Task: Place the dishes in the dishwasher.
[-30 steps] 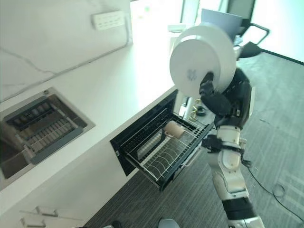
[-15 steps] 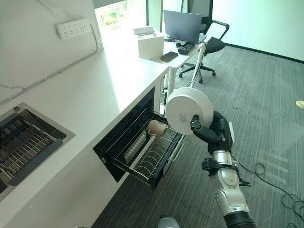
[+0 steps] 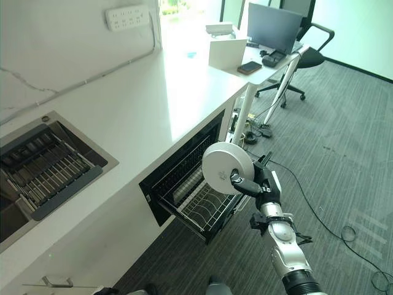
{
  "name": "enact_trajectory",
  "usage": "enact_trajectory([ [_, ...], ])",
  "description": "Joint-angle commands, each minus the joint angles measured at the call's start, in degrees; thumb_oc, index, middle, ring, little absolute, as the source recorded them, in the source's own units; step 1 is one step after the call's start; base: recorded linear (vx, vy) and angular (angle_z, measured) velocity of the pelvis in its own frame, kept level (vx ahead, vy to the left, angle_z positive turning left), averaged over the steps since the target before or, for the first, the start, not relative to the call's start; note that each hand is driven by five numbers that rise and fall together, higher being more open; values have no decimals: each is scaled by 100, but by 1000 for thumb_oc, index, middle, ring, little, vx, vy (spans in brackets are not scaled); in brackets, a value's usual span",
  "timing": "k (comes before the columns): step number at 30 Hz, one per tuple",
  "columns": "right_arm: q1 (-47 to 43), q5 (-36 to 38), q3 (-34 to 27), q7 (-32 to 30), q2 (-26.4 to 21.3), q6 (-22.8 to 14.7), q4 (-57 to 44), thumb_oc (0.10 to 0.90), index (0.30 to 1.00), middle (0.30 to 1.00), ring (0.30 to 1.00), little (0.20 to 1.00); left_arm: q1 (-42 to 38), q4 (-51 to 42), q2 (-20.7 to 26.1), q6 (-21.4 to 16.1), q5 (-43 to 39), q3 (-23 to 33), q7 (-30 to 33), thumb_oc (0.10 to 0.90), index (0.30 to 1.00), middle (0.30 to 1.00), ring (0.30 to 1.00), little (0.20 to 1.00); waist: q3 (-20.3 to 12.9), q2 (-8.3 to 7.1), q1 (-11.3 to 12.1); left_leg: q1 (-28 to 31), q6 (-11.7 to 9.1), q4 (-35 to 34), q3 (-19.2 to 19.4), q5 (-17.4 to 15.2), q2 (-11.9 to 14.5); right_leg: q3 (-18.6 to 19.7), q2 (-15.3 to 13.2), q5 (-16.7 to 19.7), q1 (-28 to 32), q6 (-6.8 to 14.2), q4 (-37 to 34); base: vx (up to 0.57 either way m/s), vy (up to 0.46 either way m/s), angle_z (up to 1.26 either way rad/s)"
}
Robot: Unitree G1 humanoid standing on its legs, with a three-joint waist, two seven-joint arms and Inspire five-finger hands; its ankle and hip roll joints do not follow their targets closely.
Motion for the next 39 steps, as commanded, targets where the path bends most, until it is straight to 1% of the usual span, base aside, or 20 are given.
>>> enact_trajectory([
  [1, -966, -236, -373, 82, -147, -408, -383, 400, 300, 300, 300, 300, -152, -141, 63, 36, -52, -103, -155, 800, 900, 900, 900, 900, 86, -13, 86, 46, 223, 603, -591, -1194, -49, 0, -295, -522, -99, 346, 495, 12, 3, 13],
  [3, -1015, -342, -257, 123, -161, -342, -154, 400, 300, 300, 300, 300, -130, -136, 72, 48, -13, -88, -181, 800, 900, 900, 900, 900, 112, 3, 131, 13, 212, 603, -617, -1174, -51, -35, -305, -520, -103, 339, 495, 9, 1, 3],
  [4, -1053, -377, -206, 177, -187, -258, -49, 400, 300, 300, 300, 300, -121, -137, 78, 37, 11, -89, -187, 800, 900, 900, 900, 900, 135, 9, 160, -9, 207, 603, -639, -1160, -54, -54, -311, -517, -108, 333, 495, 20, 4, 4],
  [5, -1182, -492, -90, 318, -246, -67, 185, 400, 300, 300, 300, 300, -139, -181, 101, 34, 22, -106, -206, 800, 900, 900, 900, 900, 193, 34, 217, -65, 194, 603, -697, -1119, -63, -108, -326, -502, -121, 317, 495, 9, 5, 10],
  [7, -1283, -459, -36, 351, -287, 51, 317, 400, 300, 300, 300, 300, -163, -189, 120, 15, 9, -119, -210, 800, 900, 900, 900, 900, 233, 46, 243, -91, 189, 603, -722, -1103, -69, -134, -331, -497, -123, 310, 495, -10, 8, 25],
  [8, -1420, -519, 12, 405, -326, 133, 527, 400, 300, 300, 300, 300, -196, -227, 147, -7, 2, -145, -226, 800, 900, 900, 900, 900, 294, 71, 292, -127, 185, 603, -758, -1078, -79, -167, -340, -487, -127, 302, 495, -17, 7, 22],
  [10, -1536, -560, 61, 380, -341, 143, 659, 400, 300, 300, 300, 300, -230, -252, 164, -18, 1, -158, -246, 800, 900, 900, 900, 900, 343, 88, 321, -151, 180, 603, -782, -1057, -82, -188, -347, -478, -127, 294, 495, -23, 14, 10],
  [16, -2109, -659, 195, 194, -462, 186, 1046, 400, 300, 300, 300, 300, -353, -397, 228, -101, -109, -307, -306, 800, 900, 900, 900, 900, 564, 238, 424, -302, 151, 603, -901, -977, -145, -262, -369, -460, -178, 255, 495, -29, 48, 16],
  [21, -2402, -1001, 304, -216, -487, 155, 1209, 400, 300, 300, 300, 300, -375, -408, 236, -161, -138, -357, -303, 800, 900, 900, 900, 900, 704, 327, 484, -376, 147, 603, -961, -922, -184, -305, -396, -440, -200, 227, 495, -18, 52, 14],
  [22, -2516, -1188, 339, -603, -529, 186, 1279, 400, 300, 300, 300, 300, -376, -400, 227, -198, -185, -384, -292, 800, 900, 900, 900, 900, 757, 365, 509, -410, 146, 603, -978, -892, -194, -321, -404, -430, -213, 214, 495, -26, 68, 15],
  [25, -2700, -1628, 327, -1224, -590, 316, 1324, 400, 300, 300, 300, 300, -334, -437, 209, -259, -257, -406, -265, 800, 900, 900, 900, 900, 842, 420, 533, -457, 136, 603, -994, -874, -197, -332, -409, -439, -234, 200, 495, -36, 61, 6],
  [27, -2817, -1939, 319, -1509, -618, 360, 1336, 400, 300, 300, 300, 300, -350, -478, 211, -263, -344, -435, -257, 800, 900, 900, 900, 900, 892, 451, 542, -502, 137, 603, -998, -867, -201, -334, -414, -441, -275, 198, 495, -61, 63, 3],
  [29, -3040, -2437, 378, -2133, -706, 375, 1446, 400, 300, 300, 300, 300, -387, -477, 197, -350, -446, -477, -233, 800, 900, 900, 900, 900, 980, 507, 574, -563, 143, 603, -1010, -851, -216, -354, -428, -434, -333, 194, 495, -78, 78, 2],
  [30, -3099, -2565, 405, -2272, -731, 377, 1475, 400, 300, 300, 300, 300, -395, -468, 188, -386, -477, -495, -219, 800, 900, 900, 900, 900, 1003, 524, 577, -584, 146, 603, -1011, -842, -220, -357, -429, -430, -349, 190, 495, -57, 75, 4],
  [31, -3179, -2755, 422, -2574, -765, 444, 1508, 400, 300, 300, 300, 300, -405, -452, 179, -451, -513, -520, -201, 800, 900, 900, 900, 900, 1043, 550, 587, -617, 148, 603, -1016, -822, -231, -364, -434, -422, -367, 180, 495, -47, 67, 4],
  [35, -3435, -3247, 544, -3267, -868, 486, 1755, 400, 300, 300, 300, 300, -501, -421, 134, -590, -605, -602, -158, 800, 900, 900, 900, 900, 1187, 650, 637, -734, 165, 603, -1051, -773, -280, -384, -442, -411, -447, 153, 495, -56, 61, 1],
  [36, -3485, -3353, 580, -3519, -915, 567, 1770, 400, 300, 300, 300, 300, -529, -450, 128, -596, -620, -605, -154, 800, 900, 900, 900, 900, 1240, 679, 640, -782, 164, 603, -1052, -740, -287, -394, -449, -392, -480, 145, 495, -83, 73, 7],
  [37, -3552, -3498, 620, -3842, -1028, 549, 1875, 400, 300, 300, 300, 300, -606, -503, 130, -568, -635, -612, -173, 800, 900, 900, 900, 900, 1351, 738, 652, -845, 171, 603, -1081, -685, -311, -398, -454, -365, -514, 125, 495, -104, 61, 7],
  [39, -3717, -3531, 646, -4151, -1141, 526, 2122, 400, 300, 300, 300, 300, -679, -506, 156, -595, -694, -654, -174, 800, 900, 900, 900, 900, 1439, 790, 679, -948, 184, 603, -1101, -637, -327, -424, -455, -353, -590, 108, 495, -98, 29, 8],
])
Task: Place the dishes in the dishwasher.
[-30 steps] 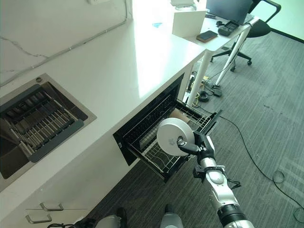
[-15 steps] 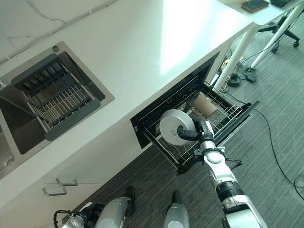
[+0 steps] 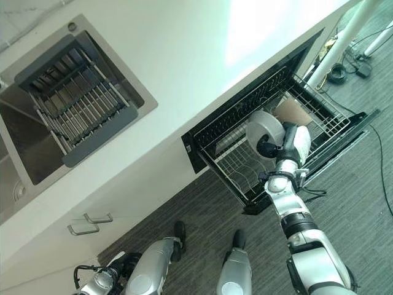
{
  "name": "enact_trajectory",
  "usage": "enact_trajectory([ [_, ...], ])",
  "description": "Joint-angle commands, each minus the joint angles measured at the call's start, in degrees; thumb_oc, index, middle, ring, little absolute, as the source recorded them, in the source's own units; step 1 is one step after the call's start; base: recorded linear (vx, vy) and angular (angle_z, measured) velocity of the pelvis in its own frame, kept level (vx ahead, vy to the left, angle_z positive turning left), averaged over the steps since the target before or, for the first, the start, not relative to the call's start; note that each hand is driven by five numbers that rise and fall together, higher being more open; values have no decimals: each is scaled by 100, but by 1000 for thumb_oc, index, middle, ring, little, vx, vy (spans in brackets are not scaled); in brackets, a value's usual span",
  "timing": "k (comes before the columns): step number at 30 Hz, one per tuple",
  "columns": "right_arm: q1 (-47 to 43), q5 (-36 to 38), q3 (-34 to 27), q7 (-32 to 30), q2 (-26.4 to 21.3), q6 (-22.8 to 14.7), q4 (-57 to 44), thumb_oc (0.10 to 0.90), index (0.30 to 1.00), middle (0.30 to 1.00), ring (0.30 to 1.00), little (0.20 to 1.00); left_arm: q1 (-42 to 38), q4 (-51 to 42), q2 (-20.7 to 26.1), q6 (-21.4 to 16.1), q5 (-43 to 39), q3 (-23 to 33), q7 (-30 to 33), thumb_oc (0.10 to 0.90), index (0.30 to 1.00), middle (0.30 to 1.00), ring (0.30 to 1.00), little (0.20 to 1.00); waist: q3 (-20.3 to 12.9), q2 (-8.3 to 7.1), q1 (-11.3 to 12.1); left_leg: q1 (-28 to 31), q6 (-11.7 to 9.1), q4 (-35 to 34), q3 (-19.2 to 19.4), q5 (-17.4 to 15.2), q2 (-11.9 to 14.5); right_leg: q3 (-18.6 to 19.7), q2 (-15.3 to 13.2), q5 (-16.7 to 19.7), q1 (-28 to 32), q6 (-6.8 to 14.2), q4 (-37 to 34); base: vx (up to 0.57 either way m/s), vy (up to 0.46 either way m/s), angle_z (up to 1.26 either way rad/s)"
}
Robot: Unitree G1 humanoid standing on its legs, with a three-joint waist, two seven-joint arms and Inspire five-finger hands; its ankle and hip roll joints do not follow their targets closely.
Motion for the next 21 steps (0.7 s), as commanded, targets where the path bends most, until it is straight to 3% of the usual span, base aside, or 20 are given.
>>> enact_trajectory([
  [1, -815, -418, 83, -1014, -598, -444, -53, 400, 300, 300, 300, 300, 154, 2, 202, -64, -241, -215, 101, 800, 900, 900, 900, 900, -309, -30, 82, 348, -242, -156, -541, -651, 170, 87, 91, -556, -64, -113, 365, -97, 21, 7],
  [3, -1020, -523, 144, -1303, -686, -467, 163, 400, 300, 300, 300, 300, 80, 23, 177, -143, -410, -261, 156, 800, 900, 900, 900, 900, -182, 53, 109, 190, -225, -156, -552, -579, 155, 63, 100, -527, -207, -139, 365, -129, 36, 3],
  [7, -1176, -699, 256, -1314, -758, -433, 222, 400, 300, 300, 300, 300, 28, -67, 166, -225, -541, -220, 236, 800, 900, 900, 900, 900, -39, 119, 143, 32, -181, -156, -548, -496, 133, 9, 114, -461, -366, -179, 365, -80, 31, -1],
  [14, -1270, -978, 623, -1293, -638, -460, 347, 400, 300, 300, 300, 300, -112, -278, 172, -224, -608, -303, 411, 800, 900, 900, 900, 900, -39, 115, 230, -274, -84, -156, -509, -387, 116, -64, 133, -455, -697, -282, 531, -26, 5, -1],
  [21, -1436, -1487, 993, -1690, -565, -392, 427, 400, 300, 300, 300, 300, -150, -453, 158, -289, -842, -388, 534, 800, 900, 900, 900, 900, -39, 142, 311, -647, -18, -156, -490, -266, 67, -46, 127, -522, -1202, -322, 886, -44, 13, 1],
])
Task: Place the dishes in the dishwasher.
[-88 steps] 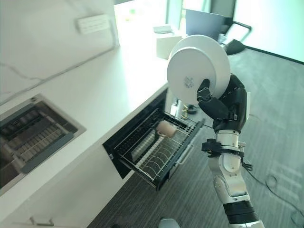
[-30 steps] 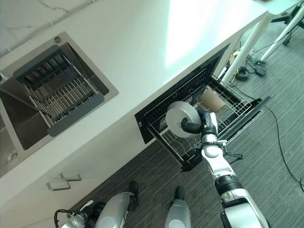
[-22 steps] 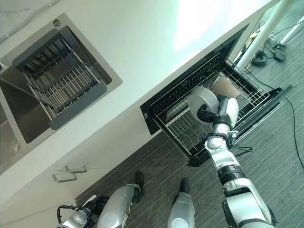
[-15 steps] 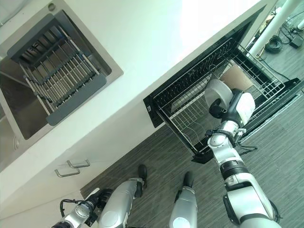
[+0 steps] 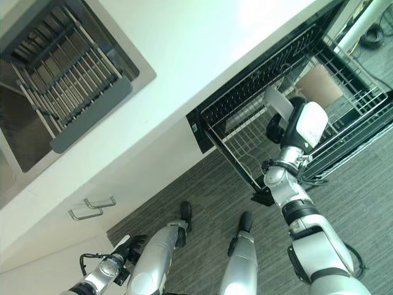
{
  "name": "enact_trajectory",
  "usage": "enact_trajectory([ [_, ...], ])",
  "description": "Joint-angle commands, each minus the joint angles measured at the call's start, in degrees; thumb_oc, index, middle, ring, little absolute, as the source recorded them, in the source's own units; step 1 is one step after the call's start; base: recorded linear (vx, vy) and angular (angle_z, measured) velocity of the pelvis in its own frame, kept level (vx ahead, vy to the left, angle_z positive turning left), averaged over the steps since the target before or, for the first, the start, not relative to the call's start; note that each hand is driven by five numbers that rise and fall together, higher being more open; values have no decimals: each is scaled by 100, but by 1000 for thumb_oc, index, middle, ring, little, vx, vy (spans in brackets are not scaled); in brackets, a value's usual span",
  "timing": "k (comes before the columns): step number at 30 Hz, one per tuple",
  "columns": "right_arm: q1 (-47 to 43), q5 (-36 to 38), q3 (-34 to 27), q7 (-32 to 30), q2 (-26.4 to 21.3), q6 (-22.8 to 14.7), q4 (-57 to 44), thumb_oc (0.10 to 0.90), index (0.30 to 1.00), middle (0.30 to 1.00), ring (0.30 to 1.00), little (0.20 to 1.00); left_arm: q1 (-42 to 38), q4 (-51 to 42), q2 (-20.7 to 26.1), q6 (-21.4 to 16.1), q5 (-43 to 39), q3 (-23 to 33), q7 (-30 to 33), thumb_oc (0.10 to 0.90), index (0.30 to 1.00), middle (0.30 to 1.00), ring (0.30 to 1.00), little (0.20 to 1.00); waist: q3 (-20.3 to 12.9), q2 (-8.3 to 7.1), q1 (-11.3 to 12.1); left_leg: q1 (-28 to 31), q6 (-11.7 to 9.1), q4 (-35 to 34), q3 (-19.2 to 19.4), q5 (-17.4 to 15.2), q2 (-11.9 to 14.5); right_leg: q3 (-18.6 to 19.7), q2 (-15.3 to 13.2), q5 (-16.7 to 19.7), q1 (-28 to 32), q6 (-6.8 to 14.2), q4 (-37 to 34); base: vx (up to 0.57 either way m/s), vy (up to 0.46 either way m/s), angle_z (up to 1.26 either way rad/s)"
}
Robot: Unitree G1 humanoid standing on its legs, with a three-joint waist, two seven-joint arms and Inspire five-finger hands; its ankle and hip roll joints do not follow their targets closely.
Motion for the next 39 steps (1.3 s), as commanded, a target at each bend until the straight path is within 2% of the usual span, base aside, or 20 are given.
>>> enact_trajectory([
  [1, -649, -448, 207, -537, -415, -214, -179, 400, 300, 300, 300, 300, 152, -242, 136, -91, -297, -122, 165, 800, 900, 900, 900, 900, -100, 17, 119, 239, -42, -151, -469, -523, 76, -60, 138, -598, -162, -265, 557, -46, 27, 1],
  [4, -663, -526, 320, -674, -388, -106, -144, 400, 300, 300, 300, 300, 133, -397, 150, -42, -388, -112, 168, 800, 900, 900, 900, 900, -100, 32, 147, 84, -22, -151, -473, -476, 41, -21, 141, -591, -354, -264, 648, -34, 22, 4],
  [8, -747, -737, 433, -821, -328, -113, 1, 400, 300, 300, 300, 300, 99, -502, 161, -156, -544, -165, 196, 800, 900, 900, 900, 900, -100, 40, 175, -204, 13, -151, -452, -407, 11, 9, 132, -571, -685, -263, 753, -58, 21, 5],
  [13, -861, -665, 545, -708, -312, 69, 81, 400, 300, 300, 300, 300, 105, -721, 141, -232, -793, -250, 236, 800, 900, 900, 900, 900, -100, 84, 193, -499, 29, -151, -430, -326, -35, 36, 121, -552, -1023, -274, 858, -43, 51, 2],
  [14, -874, -646, 558, -671, -311, 90, 109, 438, 356, 356, 356, 356, 104, -747, 136, -246, -818, -254, 244, 800, 900, 900, 900, 900, -100, 85, 196, -551, 30, -151, -424, -313, -40, 40, 122, -547, -1078, -277, 872, 36, 25, 3],
  [15, -820, -626, 575, -655, -295, 100, 135, 453, 380, 380, 380, 380, 163, -755, 131, -270, -829, -282, 254, 800, 900, 900, 900, 900, -100, 72, 196, -438, 3, -147, -448, -455, -62, 91, 108, -713, -999, -229, 948, 39, 11, 4],
  [18, -834, -487, 591, -457, -310, 129, 192, 471, 406, 406, 406, 406, 194, -904, 164, -277, -903, -331, 315, 800, 900, 900, 900, 900, -100, 66, 216, -592, 9, -104, -452, -448, -70, 96, 114, -717, -1130, -229, 997, 1, 6, 6],
  [19, -836, -469, 592, -419, -313, 147, 194, 513, 469, 469, 469, 469, 196, -930, 171, -267, -918, -335, 318, 800, 900, 900, 900, 900, -100, 67, 218, -615, 10, -94, -453, -446, -71, 98, 116, -717, -1150, -229, 1006, -22, 11, 5],
  [20, -831, -331, 622, 89, -287, 278, 250, 576, 564, 564, 564, 564, 213, -1073, 226, -226, -998, -347, 317, 800, 900, 900, 900, 900, -100, 58, 235, -764, 10, -13, -469, -455, -78, 112, 134, -722, -1272, -227, 1071, -15, 10, 6],
  [21, -832, -323, 631, 166, -281, 310, 253, 599, 599, 599, 599, 599, 213, -1091, 235, -217, -1002, -343, 312, 800, 900, 900, 900, 900, -100, 55, 237, -778, 11, -6, -471, -456, -78, 116, 138, -723, -1285, -227, 1078, -15, 8, 6],
  [22, -837, -101, 696, 650, -250, 596, 279, 800, 900, 900, 900, 900, 210, -1171, 266, -173, -1020, -332, 301, 800, 900, 900, 900, 900, -100, 39, 248, -835, 16, 12, -475, -454, -77, 120, 152, -724, -1328, -232, 1090, -6, -3, 7],
  [25, -799, 525, 781, 1639, -121, 1053, 505, 800, 900, 900, 900, 900, 218, -1323, 333, -110, -1038, -323, 286, 800, 900, 900, 900, 900, -100, 22, 281, -964, 23, 77, -482, -455, -70, 117, 163, -724, -1425, -245, 1140, -5, -7, 8],
  [29, -830, 479, 895, 2284, 22, 1579, 870, 800, 900, 900, 900, 900, 221, -1537, 452, -16, -1094, -344, 261, 800, 900, 900, 900, 900, -100, 24, 336, -1134, 41, 209, -495, -474, -68, 122, 176, -744, -1555, -256, 1258, -3, -4, 1],
  [32, -930, 354, 976, 2448, 70, 1803, 1073, 800, 900, 900, 900, 900, 271, -1706, 553, -14, -1129, -385, 271, 800, 900, 900, 900, 900, -100, 47, 389, -1272, 52, 286, -509, -461, -61, 126, 196, -759, -1660, -257, 1361, -12, -10, 5],
  [36, -1032, 226, 1023, 2260, 69, 1873, 995, 800, 900, 900, 900, 900, 339, -1833, 614, -69, -1144, -424, 340, 800, 900, 900, 900, 900, -100, 62, 416, -1401, 56, 336, -528, -438, -73, 145, 229, -771, -1750, -247, 1416, -40, -20, 2],
  [39, -976, 560, 1002, 2196, 52, 1836, 892, 800, 900, 900, 900, 900, 366, -1850, 611, -64, -1143, -417, 391, 800, 900, 900, 900, 900, -100, 53, 401, -1420, 50, 365, -528, -442, -69, 170, 250, -787, -1756, -247, 1445, -10, -3, 0],
])
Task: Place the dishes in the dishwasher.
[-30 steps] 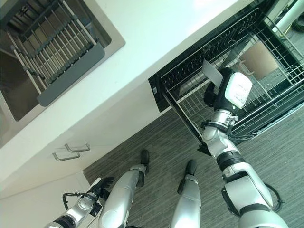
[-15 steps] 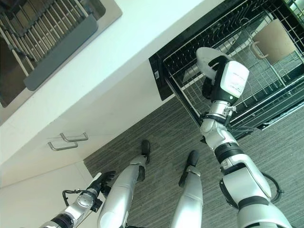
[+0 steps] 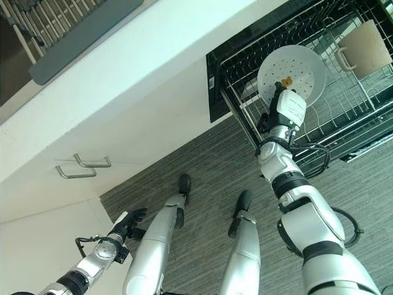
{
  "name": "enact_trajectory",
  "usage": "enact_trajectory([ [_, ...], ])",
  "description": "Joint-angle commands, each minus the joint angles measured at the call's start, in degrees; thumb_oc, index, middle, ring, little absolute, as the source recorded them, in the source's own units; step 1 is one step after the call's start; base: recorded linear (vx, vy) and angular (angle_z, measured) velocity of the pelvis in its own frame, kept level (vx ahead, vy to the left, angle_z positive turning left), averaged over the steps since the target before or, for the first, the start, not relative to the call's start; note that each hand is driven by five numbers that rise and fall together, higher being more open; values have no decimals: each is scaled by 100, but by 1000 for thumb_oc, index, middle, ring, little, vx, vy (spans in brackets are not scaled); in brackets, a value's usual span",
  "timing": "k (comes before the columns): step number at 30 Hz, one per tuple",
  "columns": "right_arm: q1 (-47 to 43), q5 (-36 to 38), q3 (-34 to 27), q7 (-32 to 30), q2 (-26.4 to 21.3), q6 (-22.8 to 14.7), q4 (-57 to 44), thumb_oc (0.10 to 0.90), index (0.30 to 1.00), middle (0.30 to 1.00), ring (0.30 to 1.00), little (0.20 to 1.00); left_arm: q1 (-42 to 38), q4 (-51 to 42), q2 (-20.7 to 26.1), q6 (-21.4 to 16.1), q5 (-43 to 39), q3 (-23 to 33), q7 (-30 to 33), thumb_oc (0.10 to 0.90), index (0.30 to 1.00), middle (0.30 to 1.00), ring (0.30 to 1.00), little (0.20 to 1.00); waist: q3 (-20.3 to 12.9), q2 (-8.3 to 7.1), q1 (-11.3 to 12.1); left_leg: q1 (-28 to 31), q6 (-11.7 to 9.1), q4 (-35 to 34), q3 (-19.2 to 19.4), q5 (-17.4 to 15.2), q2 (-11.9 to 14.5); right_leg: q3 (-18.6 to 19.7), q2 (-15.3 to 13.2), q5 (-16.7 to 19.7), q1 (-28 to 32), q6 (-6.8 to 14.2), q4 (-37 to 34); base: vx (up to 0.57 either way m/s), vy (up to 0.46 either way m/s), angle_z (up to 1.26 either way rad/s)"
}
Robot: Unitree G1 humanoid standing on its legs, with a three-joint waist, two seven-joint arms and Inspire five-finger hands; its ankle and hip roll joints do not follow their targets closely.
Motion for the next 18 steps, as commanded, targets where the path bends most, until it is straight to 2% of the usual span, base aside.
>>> enact_trajectory([
  [1, 479, 930, 84, 43, -107, 12, 136, 800, 900, 900, 900, 900, 404, -215, -98, -153, -140, -93, 58, 800, 900, 900, 900, 900, -81, 256, 131, 242, 74, 158, -157, -924, -48, 13, 193, -704, 39, -114, 606, 0, 0, -3],
  [3, 585, 1901, -151, -199, -9, -370, 27, 800, 900, 900, 900, 900, 423, -230, -123, -83, -151, -70, 87, 800, 900, 900, 900, 900, -81, 248, 108, 297, 79, 148, -146, -934, -36, 49, 212, -709, 83, -133, 596, 0, 0, 0],
  [4, 619, 2406, -411, -480, 107, -768, -93, 800, 900, 900, 900, 900, 435, -197, -157, -59, -180, -64, 125, 800, 900, 900, 900, 900, -81, 241, 82, 361, 79, 129, -136, -938, -26, 83, 228, -710, 133, -148, 568, 11, 19, 4],
  [6, 710, 2590, -702, -734, 256, -1192, -318, 800, 900, 900, 900, 900, 461, -137, -209, -65, -171, -28, 165, 800, 900, 900, 900, 900, -81, 226, 50, 448, 82, 104, -111, -955, -6, 98, 228, -709, 210, -150, 517, 0, 0, 0],
  [7, 849, 2528, -976, -1036, 414, -1675, -676, 800, 900, 900, 900, 900, 473, -49, -293, -36, -127, 14, 217, 800, 900, 900, 900, 900, -81, 193, 3, 570, 83, 78, -85, -977, 12, 114, 225, -702, 320, -143, 458, -1, 21, -8],
  [9, 983, 2490, -1106, -1266, 515, -1943, -1059, 800, 900, 900, 900, 900, 460, 99, -393, -42, -60, 55, 254, 800, 900, 900, 900, 900, -81, 161, -56, 706, 89, 41, -53, -996, 16, 137, 231, -694, 432, -146, 395, -38, 30, -8],
  [10, 1010, 2419, -1171, -1353, 533, -2057, -1300, 800, 900, 900, 900, 900, 399, 149, -431, -40, -39, 102, 280, 800, 900, 900, 900, 900, -81, 153, -83, 631, 119, -25, -9, -827, 42, 101, 247, -516, 360, -190, 291, -73, 38, -11],
  [11, 1129, 2315, -1233, -1474, 568, -2145, -1602, 800, 900, 900, 900, 900, 405, 224, -471, -35, -23, 133, 300, 800, 900, 900, 900, 900, -81, 129, -127, 731, 120, -43, 13, -843, 46, 120, 246, -511, 447, -188, 250, -69, 40, -18],
  [14, 1509, 1696, -1300, -1687, 623, -2263, -2497, 800, 900, 900, 900, 900, 397, 541, -594, -39, 7, 290, 326, 800, 900, 900, 900, 900, -81, 37, -268, 1143, 119, -177, 78, -877, 63, 178, 235, -477, 801, -166, 51, 7, 11, -13],
  [15, 1789, 1513, -1279, -1936, 673, -2305, -3136, 800, 900, 900, 900, 900, 408, 787, -663, -42, 116, 431, 311, 800, 900, 900, 900, 900, -81, -46, -359, 1525, 123, -286, 126, -916, 74, 188, 202, -449, 1145, -146, -125, -5, -31, -19],
  [18, 2065, 1388, -1322, -2030, 735, -2518, -3602, 800, 900, 900, 900, 900, 440, 975, -702, -26, 197, 547, 271, 800, 900, 900, 900, 900, -81, -101, -440, 1894, 98, -372, 172, -949, 102, 151, 164, -430, 1528, -121, -318, 1, -20, -17],
])
